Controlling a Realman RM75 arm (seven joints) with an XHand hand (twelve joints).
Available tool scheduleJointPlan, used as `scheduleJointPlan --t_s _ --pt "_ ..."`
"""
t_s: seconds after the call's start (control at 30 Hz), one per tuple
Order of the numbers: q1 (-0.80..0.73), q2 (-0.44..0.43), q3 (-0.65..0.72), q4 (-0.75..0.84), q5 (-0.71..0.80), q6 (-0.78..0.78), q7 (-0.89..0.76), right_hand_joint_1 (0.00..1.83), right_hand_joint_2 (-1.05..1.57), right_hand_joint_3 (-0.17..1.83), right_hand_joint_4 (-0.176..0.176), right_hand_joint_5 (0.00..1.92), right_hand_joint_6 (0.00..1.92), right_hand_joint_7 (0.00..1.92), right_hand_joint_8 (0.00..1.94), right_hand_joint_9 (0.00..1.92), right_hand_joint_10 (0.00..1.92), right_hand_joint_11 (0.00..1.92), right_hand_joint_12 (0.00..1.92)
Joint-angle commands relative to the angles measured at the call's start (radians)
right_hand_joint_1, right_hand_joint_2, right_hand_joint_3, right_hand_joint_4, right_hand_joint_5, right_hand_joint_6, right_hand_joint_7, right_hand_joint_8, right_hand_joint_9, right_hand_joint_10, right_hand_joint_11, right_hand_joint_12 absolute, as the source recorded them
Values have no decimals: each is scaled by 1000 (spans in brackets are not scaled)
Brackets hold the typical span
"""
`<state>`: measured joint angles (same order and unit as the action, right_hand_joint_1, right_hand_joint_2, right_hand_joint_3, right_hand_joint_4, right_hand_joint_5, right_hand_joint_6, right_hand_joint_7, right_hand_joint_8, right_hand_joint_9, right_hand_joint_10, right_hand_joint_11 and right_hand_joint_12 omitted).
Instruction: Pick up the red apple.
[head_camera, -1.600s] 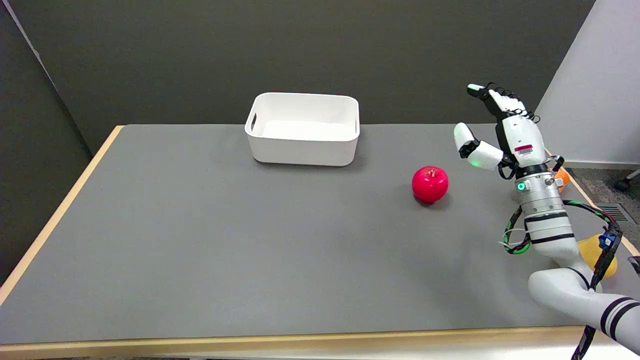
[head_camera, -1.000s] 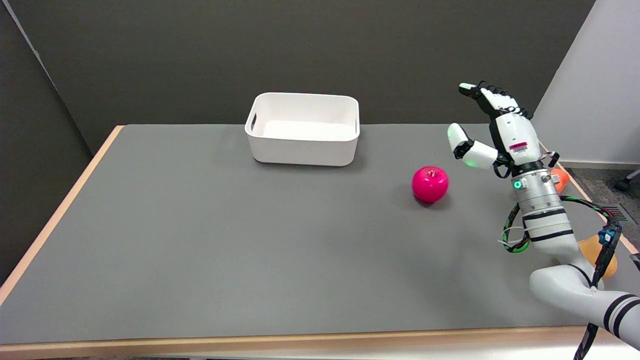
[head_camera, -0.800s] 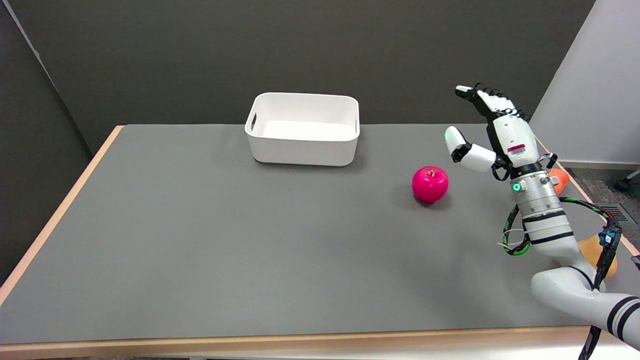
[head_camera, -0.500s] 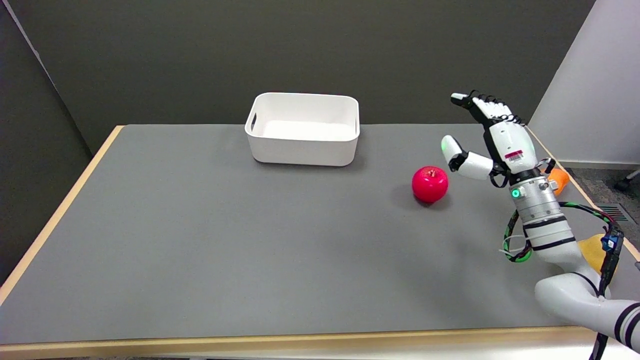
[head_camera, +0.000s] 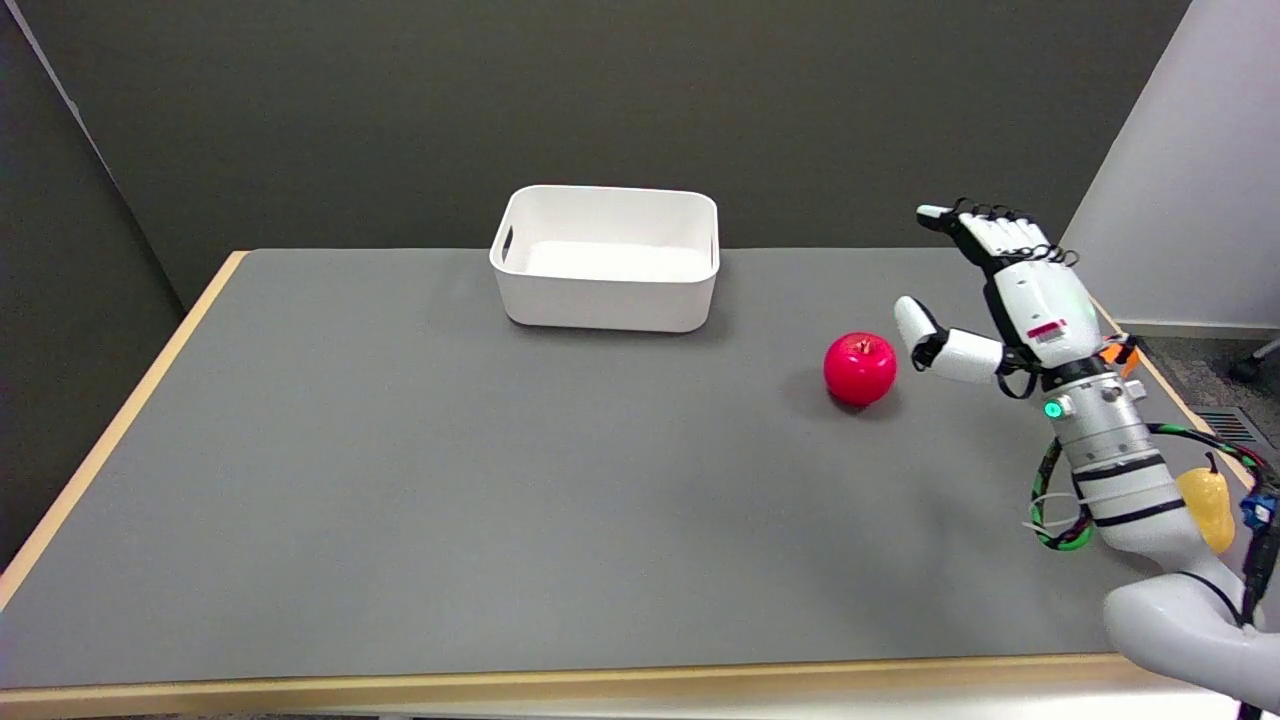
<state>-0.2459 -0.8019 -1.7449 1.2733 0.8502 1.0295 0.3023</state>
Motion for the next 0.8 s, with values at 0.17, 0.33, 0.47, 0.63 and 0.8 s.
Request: scheduleJointPlan --t_s 0.17,0.33,0.47,0.63,0.8 --pt "-277 -1 212 148 4 90 -44 257 653 983 76 251 510 321 377 194 686 116 1165" --pt "-246 2 148 131 2 24 -52 258 649 984 76 249 508 320 376 193 686 116 1164" --pt "-198 -8 77 110 3 -20 -52 263 644 982 76 248 507 317 376 191 685 115 1163" --pt "-134 -26 34 75 -3 -90 -56 263 634 978 76 245 504 312 373 184 683 113 1160" --pt "-43 -50 12 36 -7 -175 -56 254 618 969 71 240 497 305 371 175 680 110 1160"
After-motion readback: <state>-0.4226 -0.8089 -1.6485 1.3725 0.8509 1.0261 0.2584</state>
